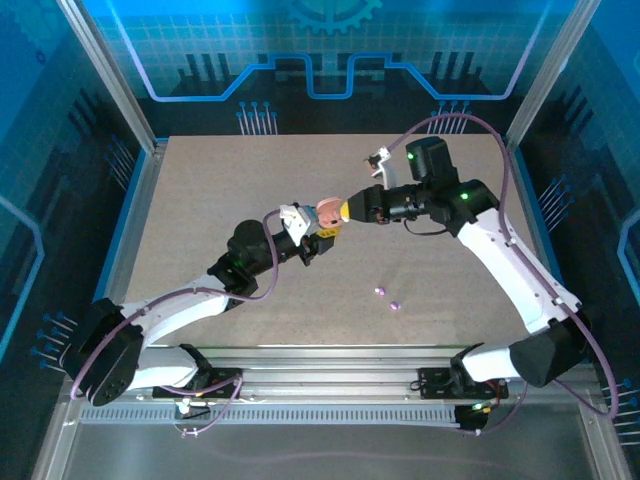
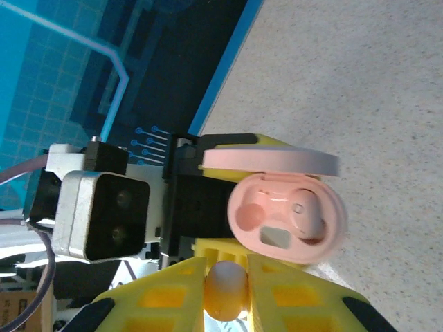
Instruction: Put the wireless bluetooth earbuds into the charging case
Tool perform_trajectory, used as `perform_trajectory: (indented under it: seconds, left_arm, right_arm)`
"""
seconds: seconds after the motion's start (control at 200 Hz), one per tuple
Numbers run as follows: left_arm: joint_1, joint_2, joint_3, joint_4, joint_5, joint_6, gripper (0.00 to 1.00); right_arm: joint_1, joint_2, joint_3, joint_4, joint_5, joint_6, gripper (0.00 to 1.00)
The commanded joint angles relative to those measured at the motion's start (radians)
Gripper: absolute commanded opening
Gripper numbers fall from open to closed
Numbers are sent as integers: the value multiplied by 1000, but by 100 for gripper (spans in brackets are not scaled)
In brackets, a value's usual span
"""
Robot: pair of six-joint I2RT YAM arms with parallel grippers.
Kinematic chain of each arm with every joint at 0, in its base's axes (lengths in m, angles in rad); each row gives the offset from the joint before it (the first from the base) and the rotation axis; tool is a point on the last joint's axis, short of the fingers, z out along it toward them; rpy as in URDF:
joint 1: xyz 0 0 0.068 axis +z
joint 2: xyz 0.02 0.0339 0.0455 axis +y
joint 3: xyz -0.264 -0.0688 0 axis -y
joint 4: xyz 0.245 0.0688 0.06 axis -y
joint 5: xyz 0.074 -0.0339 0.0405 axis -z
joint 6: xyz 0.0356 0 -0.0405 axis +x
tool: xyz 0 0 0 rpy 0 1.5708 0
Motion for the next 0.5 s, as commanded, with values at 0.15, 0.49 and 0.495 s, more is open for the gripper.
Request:
perform_trajectory:
  seconds: [0.15, 0.49, 0.495]
  left_arm:
    - [-7, 6, 21, 46, 11, 9, 37]
    - [-8, 3, 24, 46, 24, 4, 37]
    - [-7, 3, 23, 46, 25, 4, 37]
  right_arm:
    - [72, 73, 71, 14, 39, 34, 21]
    - [100, 100, 98, 3, 136, 35, 21]
    - [100, 101, 98, 3, 137, 35, 21]
